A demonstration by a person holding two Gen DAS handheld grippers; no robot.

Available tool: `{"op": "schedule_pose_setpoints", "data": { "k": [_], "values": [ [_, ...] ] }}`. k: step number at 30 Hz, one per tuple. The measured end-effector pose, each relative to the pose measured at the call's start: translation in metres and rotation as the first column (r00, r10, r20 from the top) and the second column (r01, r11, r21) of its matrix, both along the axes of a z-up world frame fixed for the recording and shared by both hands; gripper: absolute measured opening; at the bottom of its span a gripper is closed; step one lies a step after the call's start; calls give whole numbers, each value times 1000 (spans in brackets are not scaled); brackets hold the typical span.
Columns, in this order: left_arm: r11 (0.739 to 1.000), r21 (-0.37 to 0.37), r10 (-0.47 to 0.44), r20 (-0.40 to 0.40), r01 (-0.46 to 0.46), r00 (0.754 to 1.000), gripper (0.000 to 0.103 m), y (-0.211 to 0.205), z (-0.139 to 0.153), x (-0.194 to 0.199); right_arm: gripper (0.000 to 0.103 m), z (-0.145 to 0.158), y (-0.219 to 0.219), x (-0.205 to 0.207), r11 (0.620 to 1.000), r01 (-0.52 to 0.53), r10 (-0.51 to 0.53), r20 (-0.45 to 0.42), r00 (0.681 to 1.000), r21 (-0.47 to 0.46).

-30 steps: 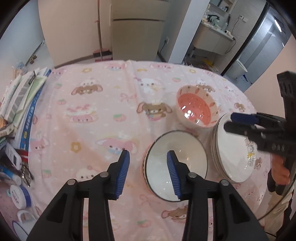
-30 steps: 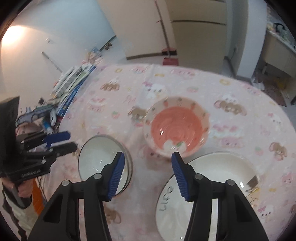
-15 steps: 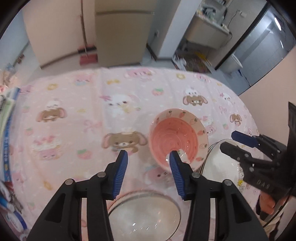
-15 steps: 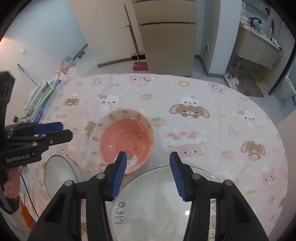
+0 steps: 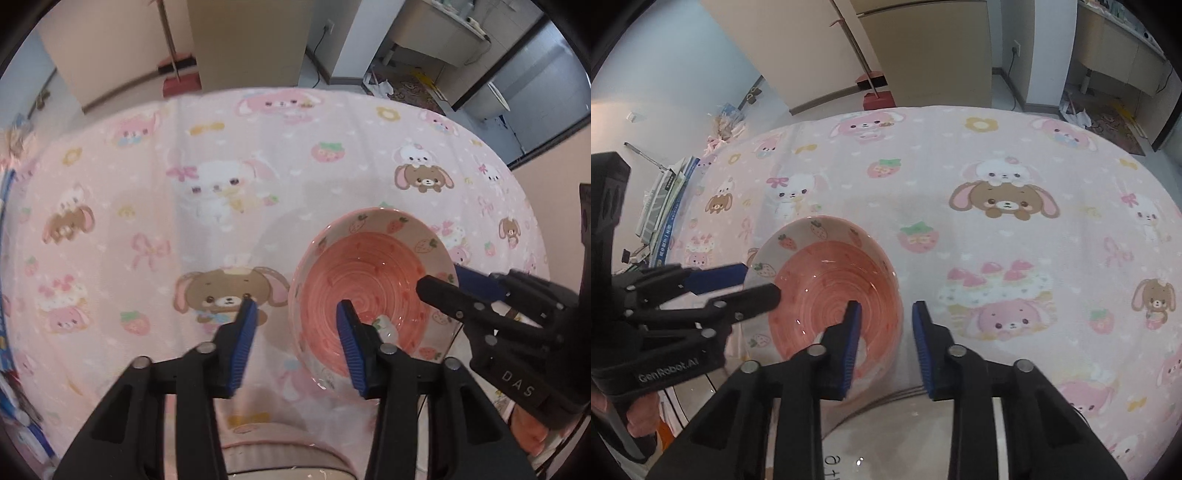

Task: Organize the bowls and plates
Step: 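Close both grippers on the pink strawberry bowl rim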

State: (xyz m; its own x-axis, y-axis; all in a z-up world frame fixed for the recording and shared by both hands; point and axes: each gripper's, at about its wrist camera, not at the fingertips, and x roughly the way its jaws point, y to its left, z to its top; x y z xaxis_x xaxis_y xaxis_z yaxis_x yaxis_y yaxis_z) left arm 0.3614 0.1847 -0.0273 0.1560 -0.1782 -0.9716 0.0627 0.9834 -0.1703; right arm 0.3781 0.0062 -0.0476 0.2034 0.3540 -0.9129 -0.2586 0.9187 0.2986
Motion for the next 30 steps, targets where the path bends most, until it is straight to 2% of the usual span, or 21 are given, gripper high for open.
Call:
{"op": "schedule_pose_setpoints", "data": {
  "k": [5, 7, 10, 13, 16, 22, 27, 30],
  "values": [
    [1000, -3, -11, -45, 11, 999, 8, -3, -19, -1, 13, -14, 7, 3, 999, -12, 11, -25, 1000, -37],
    [1000, -17, -2, -44, 1, 999, 7, -3, -23, -1, 11, -24, 7, 4, 999, -17, 16, -64, 998, -29],
    [1000, -26, 0, -30, -1, 1000, 6, -2, -19, 0, 10, -25, 7, 1, 1000, 2, -4, -59, 998, -29],
    [999, -40, -25, 23, 26, 999, 6, 1, -1, -7, 10, -17, 4, -3, 1000, 11, -11, -60, 998, 2],
    [997, -50, -47, 92, 52, 995, 6, 5, 27, -19, 10, 9, 1, -14, 999, -1, 2, -20, 1000, 47],
    [998, -41, -38, 201, 47, 979, 6, 13, 83, -50, 10, 67, 11, -40, 999, -48, 46, 102, 994, 11],
    [998, -53, -31, 240, 45, 970, 6, 24, 115, -77, 10, 106, 19, -63, 996, -86, 81, 149, 985, 26],
    [998, -35, -32, 254, 43, 967, 7, 29, 127, -99, 10, 123, 26, -82, 994, -111, 105, 163, 981, 27]
  ]
}}
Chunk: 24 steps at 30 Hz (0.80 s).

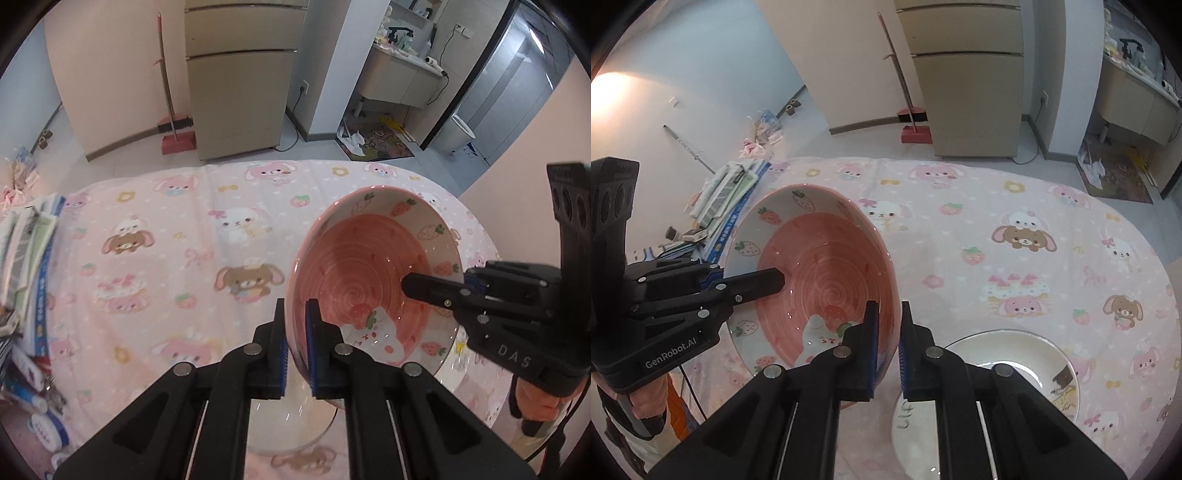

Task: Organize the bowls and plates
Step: 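Close both grippers on the pink strawberry bowl rim, then lift the pink bowl and carry it over the white bowl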

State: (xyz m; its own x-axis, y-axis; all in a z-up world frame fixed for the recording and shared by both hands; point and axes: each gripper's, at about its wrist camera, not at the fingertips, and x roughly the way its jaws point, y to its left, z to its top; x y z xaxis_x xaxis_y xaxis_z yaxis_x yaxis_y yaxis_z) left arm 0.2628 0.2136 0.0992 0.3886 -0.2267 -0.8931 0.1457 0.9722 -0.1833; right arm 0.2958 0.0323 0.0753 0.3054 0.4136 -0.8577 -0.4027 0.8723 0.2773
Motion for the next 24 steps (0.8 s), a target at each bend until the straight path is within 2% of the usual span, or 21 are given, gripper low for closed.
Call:
{"op": "schedule_pose_setpoints", "data": {
  "k": [4, 11, 18, 24],
  "values": [
    [999, 26, 44, 22, -45, 999, 7, 11, 4, -36, 10, 7, 17, -26, 998, -62, 62, -6, 998, 10],
    [993, 78, 95, -2, -94, 996, 7, 32, -4, -77, 10, -8, 46, -61, 991, -134, 135, -51, 989, 29],
    [995, 35, 95, -38, -94, 995, 7, 41, -21, -84, 10, -15, 55, -75, 989, -145, 144, -44, 989, -13],
    [996, 48, 78, -62, -75, 995, 7, 37, -41, -81, 10, -40, 53, -67, 989, -144, 143, -93, 985, -13]
  ]
}}
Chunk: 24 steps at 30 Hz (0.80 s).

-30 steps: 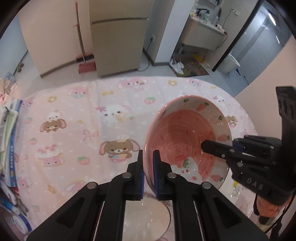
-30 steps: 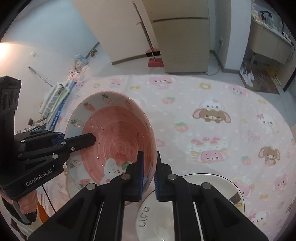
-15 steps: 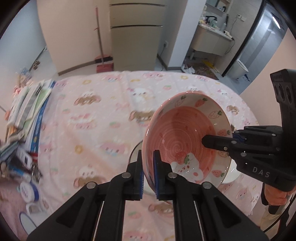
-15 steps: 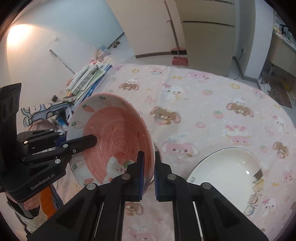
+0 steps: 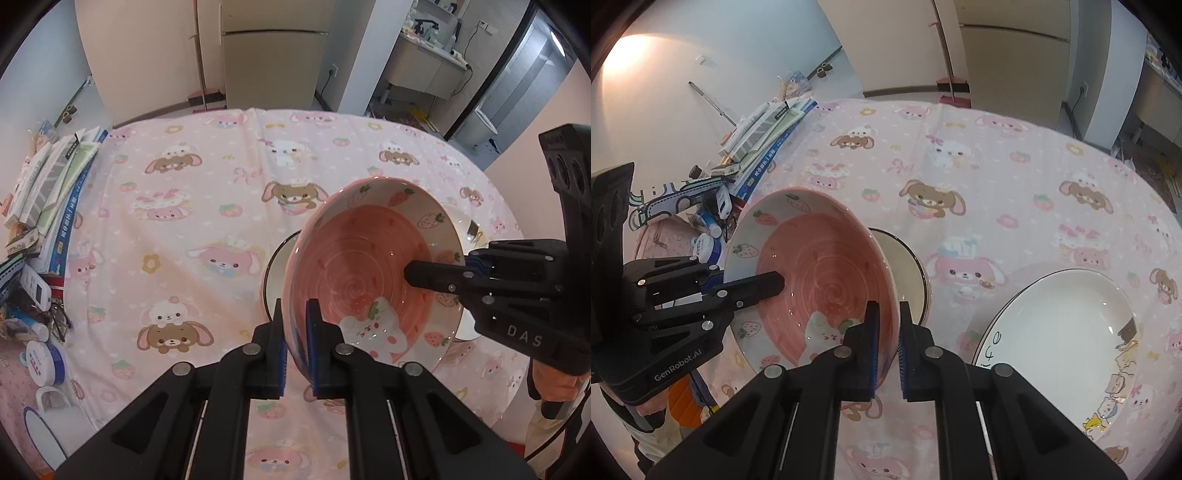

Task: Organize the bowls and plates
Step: 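Lift the pink bowl and carry it over the white bowl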

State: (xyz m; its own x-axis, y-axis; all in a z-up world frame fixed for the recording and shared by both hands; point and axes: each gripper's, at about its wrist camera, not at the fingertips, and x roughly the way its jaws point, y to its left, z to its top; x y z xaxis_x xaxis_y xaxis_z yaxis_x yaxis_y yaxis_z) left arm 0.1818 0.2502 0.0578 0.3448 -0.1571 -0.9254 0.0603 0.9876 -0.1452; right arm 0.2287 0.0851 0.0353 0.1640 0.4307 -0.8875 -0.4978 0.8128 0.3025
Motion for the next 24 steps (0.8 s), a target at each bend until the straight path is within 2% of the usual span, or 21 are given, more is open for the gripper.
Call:
{"op": "schedule_pose_setpoints", "data": {
  "k": [3, 7, 10, 14, 24],
  "values": [
    [1000, 3, 17, -25, -17, 1000, 7, 2, -12, 1, 10, -12, 3, 3, 1000, -5, 5, -18, 1000, -8],
    [998, 60, 7, -26, -6, 1000, 7, -4, -23, -4, 10, -20, 10, -2, 999, -22, 22, 2, 1000, -39],
    [999, 48, 16, -46, -14, 999, 8, -2, -30, 0, 10, -21, 16, -7, 996, -33, 37, 52, 998, -82],
    [999, 48, 14, -47, -11, 999, 8, 0, -34, 3, 10, -26, 16, 0, 997, -34, 36, 29, 999, -75],
    [997, 72, 8, -45, -5, 999, 8, 0, -45, 6, 10, -39, 23, 3, 993, -24, 29, 38, 999, -114]
  ]
}}
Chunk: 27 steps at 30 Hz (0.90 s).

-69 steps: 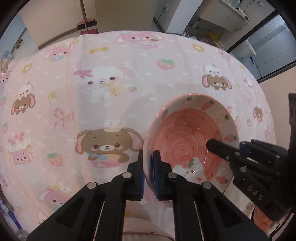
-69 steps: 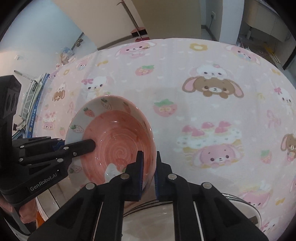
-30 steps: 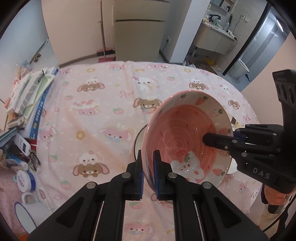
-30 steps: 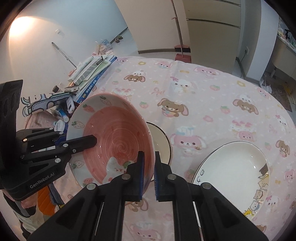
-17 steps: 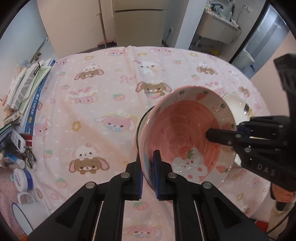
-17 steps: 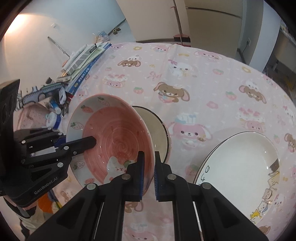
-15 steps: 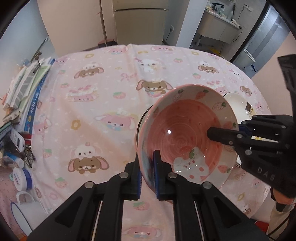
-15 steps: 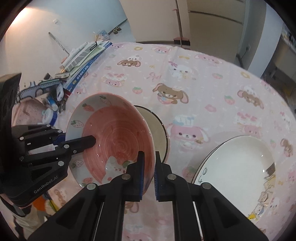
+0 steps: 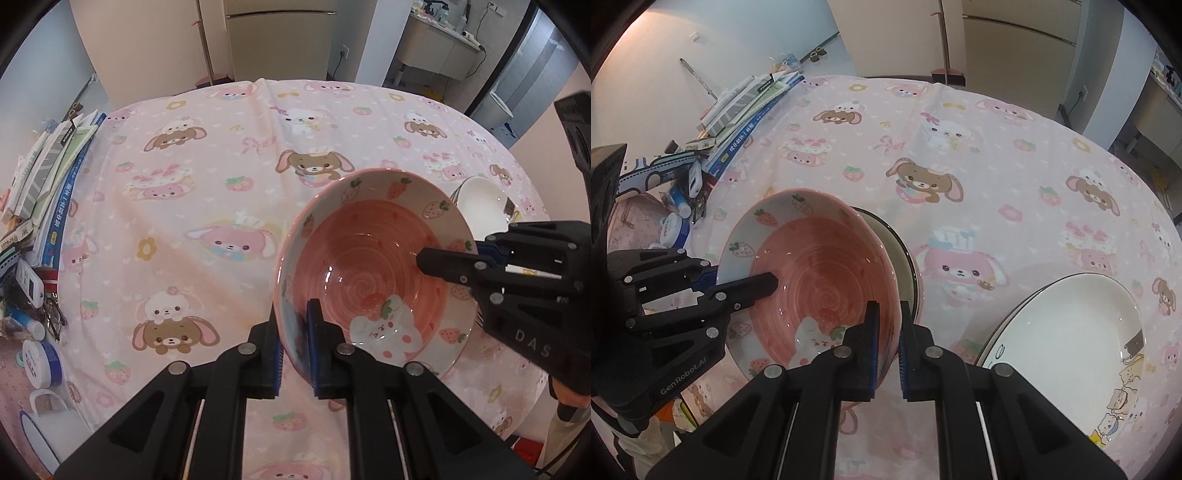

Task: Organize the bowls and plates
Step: 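Lift the pink bowl and carry it over the white bowl, then lower the pink bowl into the white bowl and open both grippers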

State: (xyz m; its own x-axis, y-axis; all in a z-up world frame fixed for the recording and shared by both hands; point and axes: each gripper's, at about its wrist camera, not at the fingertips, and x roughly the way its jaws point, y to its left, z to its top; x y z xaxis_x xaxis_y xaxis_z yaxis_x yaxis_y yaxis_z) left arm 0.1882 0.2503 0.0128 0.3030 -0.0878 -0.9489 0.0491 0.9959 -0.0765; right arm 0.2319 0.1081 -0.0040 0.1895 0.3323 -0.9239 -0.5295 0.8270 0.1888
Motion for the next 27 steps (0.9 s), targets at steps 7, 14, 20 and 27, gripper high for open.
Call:
{"op": "schedule_pose_setpoints", "data": {
  "k": [7, 14, 20, 27],
  "values": [
    [1000, -8, -10, -4, 10, 1000, 10, 2, -6, 1, 10, 1, 6, -2, 999, -23, 25, 46, 999, -28],
    [1000, -1, -29, -4, 29, 1000, 14, -2, -14, 2, 10, 3, 3, 3, 1000, -14, 14, 20, 1000, -19],
    [999, -30, -40, -18, 39, 999, 17, 1, -13, 2, 13, 6, 6, 3, 998, -34, 34, 3, 999, -51],
    [999, -25, -25, -15, 24, 1000, 19, 3, -13, -1, 18, 16, 4, -4, 992, -47, 51, 35, 998, -117]
  ]
}}
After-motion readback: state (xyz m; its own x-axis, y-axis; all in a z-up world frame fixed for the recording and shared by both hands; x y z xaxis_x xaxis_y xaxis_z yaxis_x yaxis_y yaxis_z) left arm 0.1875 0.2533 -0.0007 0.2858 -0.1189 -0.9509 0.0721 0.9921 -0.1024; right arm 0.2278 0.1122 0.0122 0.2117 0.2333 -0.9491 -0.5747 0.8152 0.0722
